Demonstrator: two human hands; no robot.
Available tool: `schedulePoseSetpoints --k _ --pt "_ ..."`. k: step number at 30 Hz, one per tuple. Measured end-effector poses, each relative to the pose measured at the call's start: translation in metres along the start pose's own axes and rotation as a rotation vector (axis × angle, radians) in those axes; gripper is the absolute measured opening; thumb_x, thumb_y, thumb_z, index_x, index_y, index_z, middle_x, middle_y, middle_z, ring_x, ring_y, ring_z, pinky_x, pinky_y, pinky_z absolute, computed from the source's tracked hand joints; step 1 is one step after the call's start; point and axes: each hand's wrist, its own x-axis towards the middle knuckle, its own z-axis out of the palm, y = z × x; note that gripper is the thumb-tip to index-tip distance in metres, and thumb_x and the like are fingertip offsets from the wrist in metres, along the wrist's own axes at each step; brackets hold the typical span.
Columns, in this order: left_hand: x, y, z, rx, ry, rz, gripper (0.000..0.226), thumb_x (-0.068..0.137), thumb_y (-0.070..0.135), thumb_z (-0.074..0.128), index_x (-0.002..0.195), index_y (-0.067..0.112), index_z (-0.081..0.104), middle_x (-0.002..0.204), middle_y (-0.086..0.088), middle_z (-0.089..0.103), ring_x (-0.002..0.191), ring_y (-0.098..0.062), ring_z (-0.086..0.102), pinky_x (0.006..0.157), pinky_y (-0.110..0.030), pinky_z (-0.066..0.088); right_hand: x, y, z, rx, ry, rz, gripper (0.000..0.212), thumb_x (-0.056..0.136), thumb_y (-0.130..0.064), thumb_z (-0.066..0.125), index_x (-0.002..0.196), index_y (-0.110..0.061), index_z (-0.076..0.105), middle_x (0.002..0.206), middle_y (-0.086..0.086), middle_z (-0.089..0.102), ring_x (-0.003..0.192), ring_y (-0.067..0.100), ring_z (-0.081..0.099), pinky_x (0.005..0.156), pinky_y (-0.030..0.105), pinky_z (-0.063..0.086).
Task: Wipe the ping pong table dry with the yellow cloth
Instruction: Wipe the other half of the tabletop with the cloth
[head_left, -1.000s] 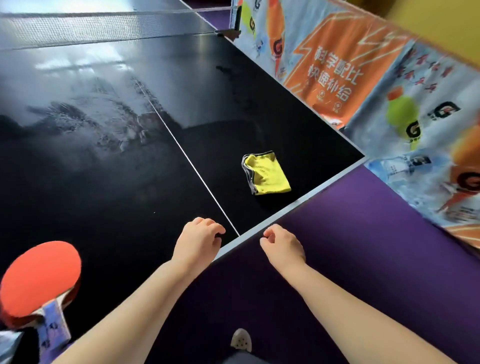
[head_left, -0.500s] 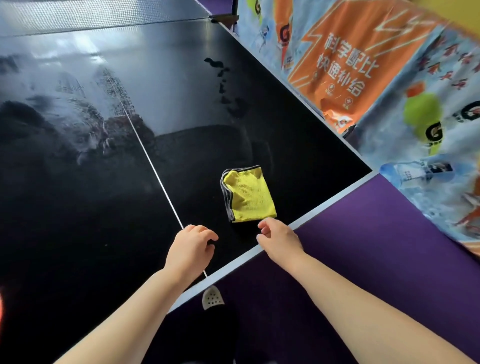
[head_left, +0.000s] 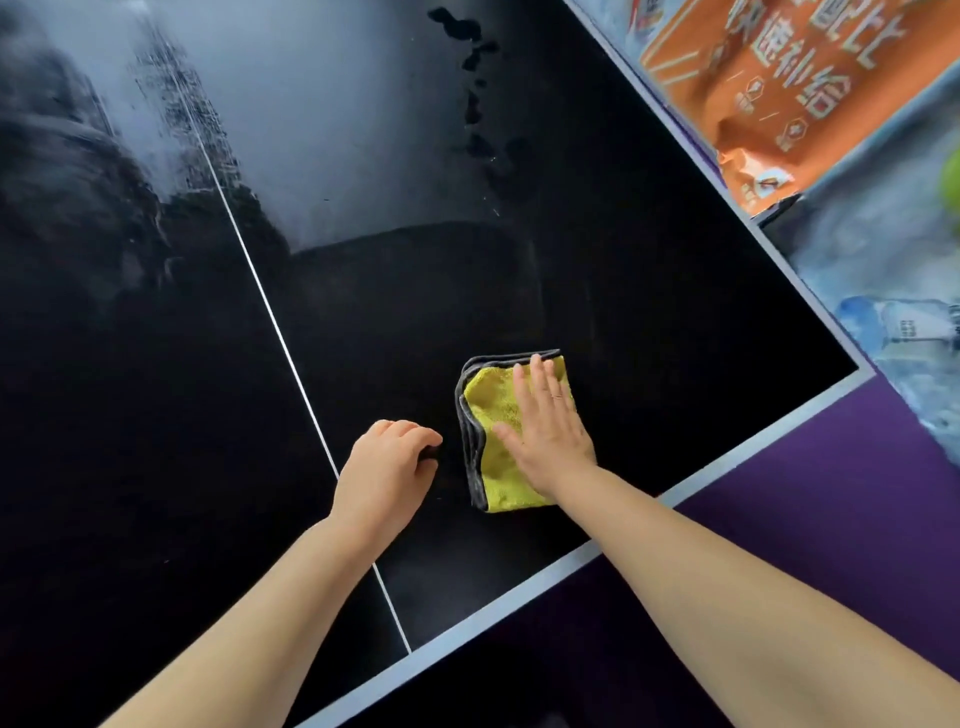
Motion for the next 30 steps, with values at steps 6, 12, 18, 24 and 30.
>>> schedulePoseSetpoints --k 6,12,18,24,30 --pt "0.019 -0.008 0.009 0.014 -0.022 -0.058 0.026 0.074 0.005 0.075 0.098 0.014 0.071 0.093 0.002 0.070 0.092 -0.025 0.062 0.076 -0.037 0.054 0.016 0.001 0.033 -0.182 0.109 -0.077 0.077 0.085 -0.067 0.000 0.149 -0.031 -0.025 0.157 0.010 -0.027 0.145 0.033 -0.026 0.116 0.051 -0.018" --pt "0.021 0.001 0.031 0.024 0.054 -0.129 0.032 0.071 0.000 0.075 0.101 0.011 0.069 0.097 -0.002 0.068 0.096 -0.026 0.059 0.077 -0.033 0.049 0.000 0.007 0.048 -0.266 0.041 -0.293 0.086 0.080 -0.081 0.015 0.154 -0.041 -0.003 0.162 0.014 -0.014 0.145 0.050 -0.014 0.112 0.071 -0.007" --pt "0.019 0.042 0.051 0.074 0.099 -0.192 0.037 0.066 -0.002 0.079 0.099 0.009 0.069 0.096 -0.004 0.067 0.095 -0.027 0.059 0.078 -0.036 0.049 -0.012 0.037 0.041 -0.319 -0.044 -0.473 0.080 0.085 -0.077 0.016 0.148 -0.045 -0.020 0.154 0.008 -0.037 0.136 0.046 -0.039 0.105 0.070 -0.024" --pt "0.039 0.117 0.087 0.090 0.106 -0.270 0.037 0.067 -0.001 0.078 0.101 0.011 0.069 0.099 -0.002 0.067 0.098 -0.026 0.059 0.080 -0.039 0.050 -0.013 0.128 0.011 -0.419 -0.110 -0.673 0.077 0.088 -0.077 0.015 0.143 -0.044 -0.029 0.155 0.002 -0.036 0.138 0.042 -0.038 0.105 0.067 -0.026" --pt "0.083 0.216 0.143 0.025 0.127 -0.278 0.045 0.069 -0.001 0.076 0.111 0.009 0.065 0.110 -0.006 0.065 0.099 -0.027 0.059 0.083 -0.038 0.050 0.007 0.235 -0.026 -0.443 -0.065 -0.666 0.077 0.088 -0.078 0.017 0.146 -0.045 -0.022 0.156 0.000 -0.034 0.139 0.040 -0.038 0.106 0.064 -0.028"
